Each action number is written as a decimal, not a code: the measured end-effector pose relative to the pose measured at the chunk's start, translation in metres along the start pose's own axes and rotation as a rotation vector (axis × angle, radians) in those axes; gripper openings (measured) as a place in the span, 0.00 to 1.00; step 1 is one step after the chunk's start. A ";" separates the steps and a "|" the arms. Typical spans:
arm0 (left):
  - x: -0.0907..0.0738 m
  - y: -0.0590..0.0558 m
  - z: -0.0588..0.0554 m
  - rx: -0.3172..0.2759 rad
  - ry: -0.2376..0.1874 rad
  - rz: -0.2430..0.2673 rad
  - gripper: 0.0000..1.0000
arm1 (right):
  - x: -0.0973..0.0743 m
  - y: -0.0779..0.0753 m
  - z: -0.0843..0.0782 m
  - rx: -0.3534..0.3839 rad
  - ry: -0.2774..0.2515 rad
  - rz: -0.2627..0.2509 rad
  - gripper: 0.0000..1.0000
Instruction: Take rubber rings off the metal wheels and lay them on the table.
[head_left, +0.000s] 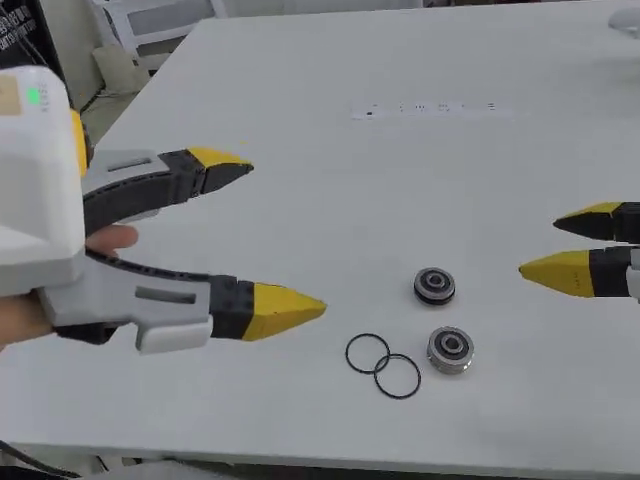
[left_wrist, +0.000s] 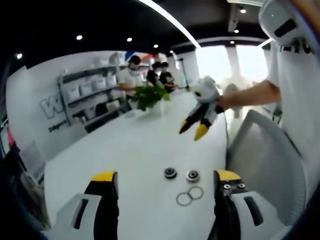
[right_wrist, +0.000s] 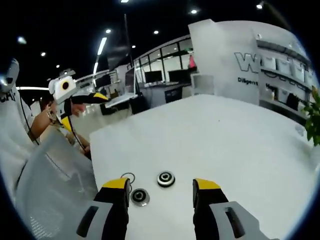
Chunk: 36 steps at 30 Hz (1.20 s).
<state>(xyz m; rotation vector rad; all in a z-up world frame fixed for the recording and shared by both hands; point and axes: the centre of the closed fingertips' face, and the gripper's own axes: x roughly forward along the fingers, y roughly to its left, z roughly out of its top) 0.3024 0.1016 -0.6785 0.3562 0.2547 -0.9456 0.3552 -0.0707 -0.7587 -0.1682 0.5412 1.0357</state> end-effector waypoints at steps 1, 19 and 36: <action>0.002 0.000 0.002 0.005 0.001 0.003 0.79 | 0.001 -0.001 -0.003 -0.013 0.012 0.001 0.48; 0.056 -0.009 0.048 0.085 -0.072 -0.039 0.65 | 0.003 -0.017 -0.019 0.005 -0.024 0.054 0.47; 0.113 -0.011 0.031 0.062 -0.027 -0.101 0.58 | 0.025 -0.032 -0.030 0.033 -0.009 0.128 0.45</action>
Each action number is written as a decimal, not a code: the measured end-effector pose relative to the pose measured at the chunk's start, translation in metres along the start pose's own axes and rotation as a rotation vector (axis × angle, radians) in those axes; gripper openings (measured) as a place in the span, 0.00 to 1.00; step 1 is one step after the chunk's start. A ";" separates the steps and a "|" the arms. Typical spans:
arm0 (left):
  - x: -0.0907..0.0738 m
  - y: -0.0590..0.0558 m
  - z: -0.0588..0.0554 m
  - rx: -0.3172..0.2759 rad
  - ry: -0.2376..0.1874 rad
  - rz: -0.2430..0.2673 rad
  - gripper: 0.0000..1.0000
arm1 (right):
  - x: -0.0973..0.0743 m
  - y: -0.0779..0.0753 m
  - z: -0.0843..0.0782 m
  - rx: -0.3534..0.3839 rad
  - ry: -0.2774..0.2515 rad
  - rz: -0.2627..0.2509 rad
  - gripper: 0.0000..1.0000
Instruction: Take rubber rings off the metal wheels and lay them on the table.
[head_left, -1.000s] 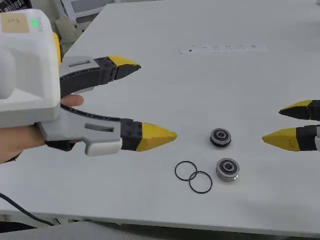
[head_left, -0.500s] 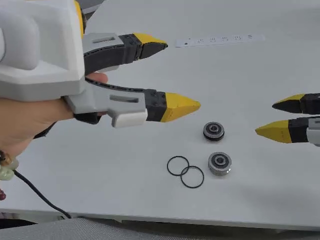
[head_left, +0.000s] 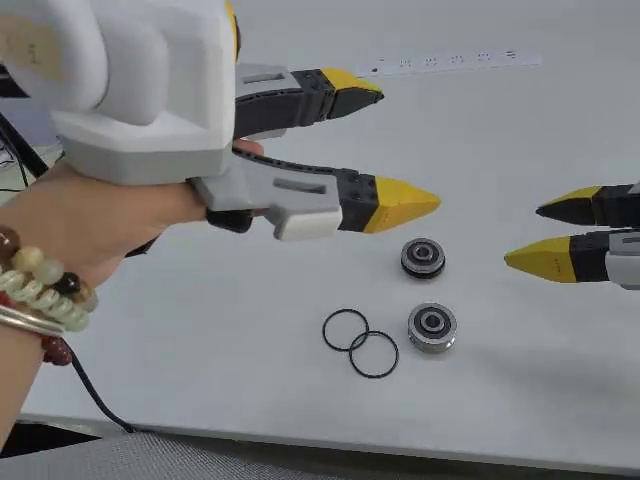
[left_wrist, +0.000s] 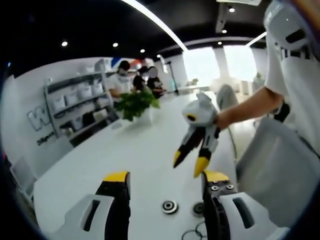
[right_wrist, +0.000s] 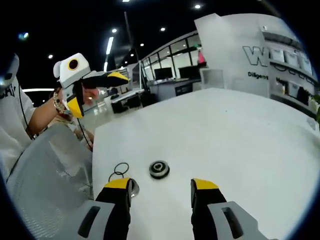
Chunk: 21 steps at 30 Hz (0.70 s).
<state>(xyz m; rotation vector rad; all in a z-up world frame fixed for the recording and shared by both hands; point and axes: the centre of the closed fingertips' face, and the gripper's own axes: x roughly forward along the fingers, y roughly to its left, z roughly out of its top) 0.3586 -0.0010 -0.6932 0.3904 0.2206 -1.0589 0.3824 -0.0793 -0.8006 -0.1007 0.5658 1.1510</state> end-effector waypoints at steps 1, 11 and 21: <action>0.004 0.000 -0.004 0.000 0.012 -0.004 0.58 | 0.002 -0.001 0.000 0.003 0.001 0.004 0.45; 0.038 0.007 -0.047 -0.049 0.099 -0.051 0.52 | 0.030 -0.002 -0.004 0.019 0.012 0.056 0.43; 0.063 0.010 -0.079 -0.086 0.136 -0.091 0.43 | 0.053 -0.001 -0.018 0.016 0.053 0.104 0.40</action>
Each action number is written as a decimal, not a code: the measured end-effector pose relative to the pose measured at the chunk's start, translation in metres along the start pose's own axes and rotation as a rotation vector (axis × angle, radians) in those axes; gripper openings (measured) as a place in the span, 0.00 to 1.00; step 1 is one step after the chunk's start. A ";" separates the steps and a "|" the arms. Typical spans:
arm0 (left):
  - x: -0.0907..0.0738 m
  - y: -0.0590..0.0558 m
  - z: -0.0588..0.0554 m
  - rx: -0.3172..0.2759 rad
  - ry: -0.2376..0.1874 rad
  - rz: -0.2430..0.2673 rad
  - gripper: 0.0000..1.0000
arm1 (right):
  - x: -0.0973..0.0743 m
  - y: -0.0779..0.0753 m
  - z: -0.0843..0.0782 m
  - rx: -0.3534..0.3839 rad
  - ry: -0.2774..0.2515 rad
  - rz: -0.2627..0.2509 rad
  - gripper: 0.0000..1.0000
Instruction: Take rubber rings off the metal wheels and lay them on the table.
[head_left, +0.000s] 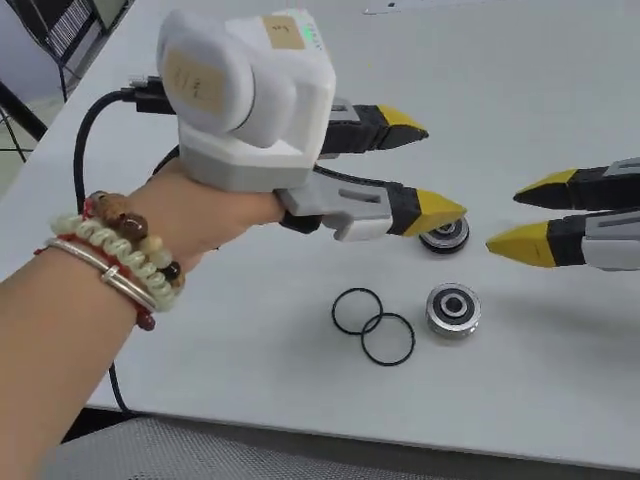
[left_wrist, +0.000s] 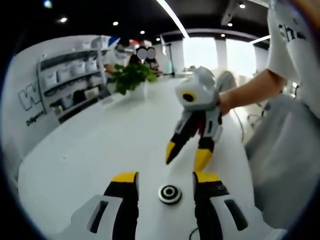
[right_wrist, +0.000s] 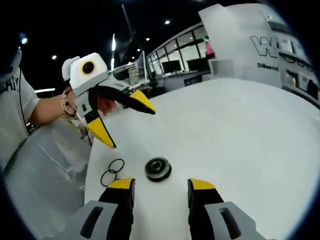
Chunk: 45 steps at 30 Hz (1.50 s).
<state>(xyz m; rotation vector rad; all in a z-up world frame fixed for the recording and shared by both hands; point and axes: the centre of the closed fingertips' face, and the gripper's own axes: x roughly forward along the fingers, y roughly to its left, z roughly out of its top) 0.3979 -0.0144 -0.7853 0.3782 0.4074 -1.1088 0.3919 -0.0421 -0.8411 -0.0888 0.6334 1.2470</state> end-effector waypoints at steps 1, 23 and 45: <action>0.004 0.000 -0.005 -0.002 0.013 -0.009 0.42 | 0.002 0.000 0.000 0.001 -0.001 0.004 0.40; 0.030 0.000 -0.048 -0.071 0.070 -0.013 0.23 | 0.027 0.004 -0.003 -0.091 -0.010 0.025 0.28; 0.029 -0.006 -0.052 -0.114 0.077 -0.015 0.14 | 0.031 0.013 -0.004 -0.207 0.010 0.059 0.22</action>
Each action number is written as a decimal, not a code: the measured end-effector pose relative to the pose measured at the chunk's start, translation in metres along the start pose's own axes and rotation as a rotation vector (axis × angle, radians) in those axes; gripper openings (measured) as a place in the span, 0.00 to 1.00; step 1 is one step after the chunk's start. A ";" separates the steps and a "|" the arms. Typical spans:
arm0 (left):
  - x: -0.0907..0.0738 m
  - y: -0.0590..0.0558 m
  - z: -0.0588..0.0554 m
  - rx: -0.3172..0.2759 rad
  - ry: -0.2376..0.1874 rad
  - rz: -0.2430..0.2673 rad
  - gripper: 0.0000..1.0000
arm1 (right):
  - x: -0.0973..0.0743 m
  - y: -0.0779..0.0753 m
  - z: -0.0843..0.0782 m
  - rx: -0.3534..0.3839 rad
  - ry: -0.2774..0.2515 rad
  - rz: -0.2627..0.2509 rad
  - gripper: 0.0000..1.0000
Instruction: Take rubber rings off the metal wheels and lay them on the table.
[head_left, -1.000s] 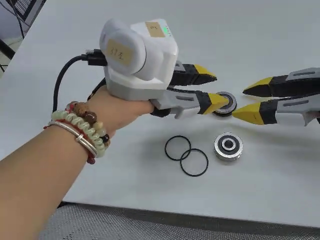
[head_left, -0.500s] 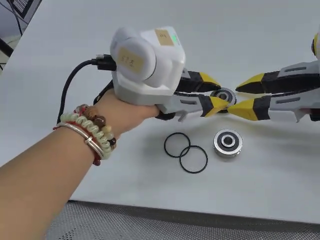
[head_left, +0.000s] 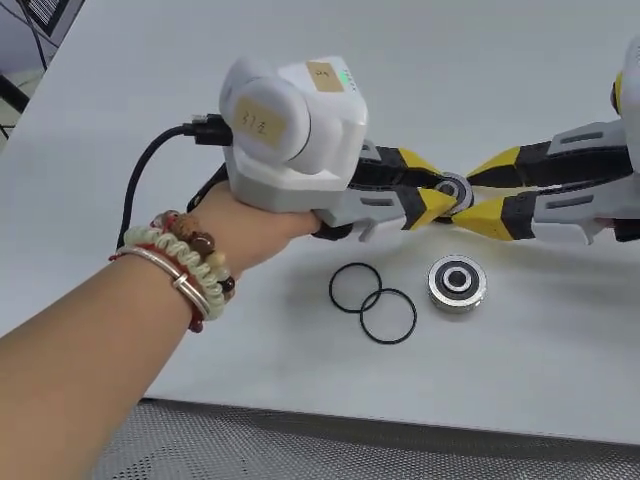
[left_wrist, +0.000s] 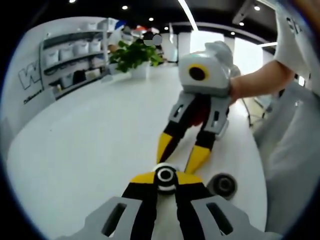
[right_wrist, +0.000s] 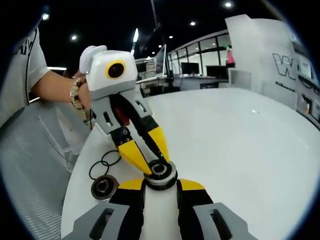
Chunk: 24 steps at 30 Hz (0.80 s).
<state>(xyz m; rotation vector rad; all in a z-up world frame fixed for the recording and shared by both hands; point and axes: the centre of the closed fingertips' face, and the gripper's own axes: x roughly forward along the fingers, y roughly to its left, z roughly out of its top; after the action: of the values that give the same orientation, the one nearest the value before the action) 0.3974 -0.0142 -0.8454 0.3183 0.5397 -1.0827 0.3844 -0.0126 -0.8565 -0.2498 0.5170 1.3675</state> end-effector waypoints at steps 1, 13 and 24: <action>0.000 0.000 0.000 0.000 0.000 -0.001 0.14 | 0.000 0.000 0.000 -0.001 0.000 0.001 0.22; 0.000 -0.006 -0.001 0.005 0.008 -0.008 0.14 | -0.003 0.000 -0.005 -0.062 0.014 0.009 0.18; 0.001 -0.008 -0.003 0.009 0.014 -0.018 0.14 | -0.004 -0.002 -0.011 -0.111 0.038 0.006 0.13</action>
<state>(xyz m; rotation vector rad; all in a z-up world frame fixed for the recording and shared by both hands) 0.3895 -0.0167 -0.8482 0.3298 0.5516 -1.1012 0.3841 -0.0212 -0.8643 -0.3658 0.4737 1.4010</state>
